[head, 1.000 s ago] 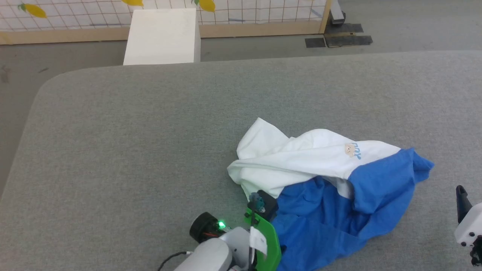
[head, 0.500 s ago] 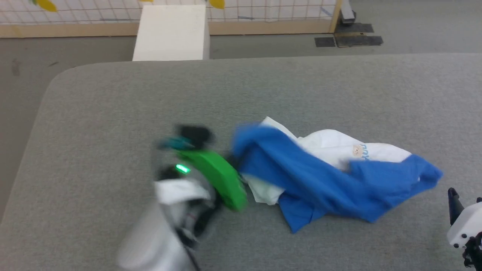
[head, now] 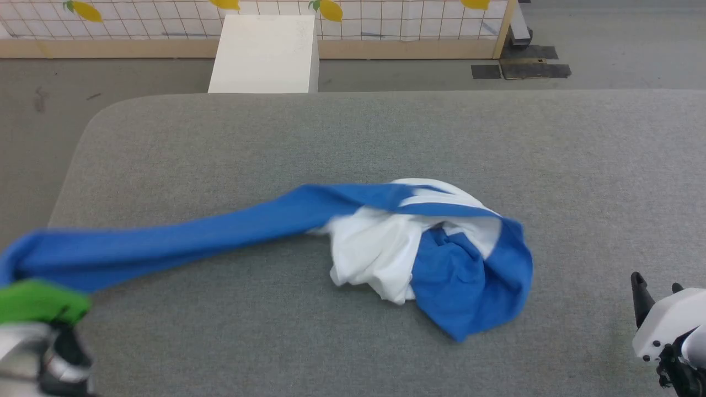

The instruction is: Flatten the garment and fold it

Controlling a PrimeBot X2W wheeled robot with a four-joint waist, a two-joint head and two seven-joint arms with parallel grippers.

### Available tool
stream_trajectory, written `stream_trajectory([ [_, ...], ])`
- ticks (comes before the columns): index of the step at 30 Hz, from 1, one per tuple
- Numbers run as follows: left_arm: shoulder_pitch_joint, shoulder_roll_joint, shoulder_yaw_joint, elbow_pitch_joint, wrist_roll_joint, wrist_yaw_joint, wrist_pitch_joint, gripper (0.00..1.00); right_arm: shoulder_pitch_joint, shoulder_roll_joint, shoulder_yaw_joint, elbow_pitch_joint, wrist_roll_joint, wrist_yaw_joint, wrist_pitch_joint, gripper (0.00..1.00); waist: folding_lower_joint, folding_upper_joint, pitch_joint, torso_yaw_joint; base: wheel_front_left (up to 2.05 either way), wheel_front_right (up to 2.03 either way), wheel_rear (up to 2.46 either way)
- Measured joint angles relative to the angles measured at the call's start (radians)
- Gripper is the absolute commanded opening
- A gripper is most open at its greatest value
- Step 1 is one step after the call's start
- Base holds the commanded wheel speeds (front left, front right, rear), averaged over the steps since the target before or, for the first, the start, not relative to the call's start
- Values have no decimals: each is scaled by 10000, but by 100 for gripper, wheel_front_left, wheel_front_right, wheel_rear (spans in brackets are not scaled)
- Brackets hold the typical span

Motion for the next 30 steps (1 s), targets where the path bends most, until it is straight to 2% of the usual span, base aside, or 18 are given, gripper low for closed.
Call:
stream_trajectory([
  [2, 283, -111, 600, 309, -332, 123, -474, 0, 1, 0, 42, 36, 0, 0, -23, 100, 0, 0, 20, -1, 0, 0, 0],
  [5, 518, -349, 681, 642, -566, -2, -477, 0, 1, 0, 104, 123, 0, 0, -86, 100, 0, 0, 20, 33, 0, 0, 0],
  [6, 512, -516, 679, 665, -715, -113, -470, 9, 1, 0, 130, 151, 2, 0, -96, 100, 0, 0, 20, 59, 0, 0, 0],
  [7, 503, -646, 629, 660, -848, -265, -495, 75, 1, 0, 176, 184, 10, 0, -98, 100, 0, 0, 20, 85, 0, 0, 0],
  [8, 501, -700, 504, 608, -853, -474, -593, 100, 1, -4, 221, 209, 19, 0, -98, 100, 0, 0, 19, 104, 0, 0, 0],
  [10, 442, -677, 226, 313, -679, -1030, -1143, 100, -2, 0, 370, 219, 19, 0, -121, 100, 0, 0, 7, 136, 0, 0, 0],
  [14, 128, -380, -911, -943, 997, -2090, -1987, 100, -7, -2, 713, 40, 90, 0, -222, 100, 0, 0, 4, 247, 0, 0, 0],
  [15, 81, -391, -1143, -1164, 1281, -2234, -2038, 100, -17, -2, 807, -13, 102, 0, -230, 100, 0, 0, 14, 262, 0, 0, 0],
  [21, 311, -1158, -2194, -1799, 3269, -2725, -2086, 100, -42, -2, 1973, -476, 311, 0, 10, 100, 0, 0, 107, 315, 0, 0, 0],
  [24, 727, -1440, -2399, -1643, 3638, -3039, -2086, 100, -86, 6, 2652, -633, 305, 2, 347, 100, 0, 0, 166, 276, 0, 0, 0],
  [30, 927, -1772, -2117, -1574, 3912, -3243, -2086, 100, -461, -192, 3565, -364, 301, 0, 984, 100, 0, 0, 375, 265, 0, 0, 0],
])
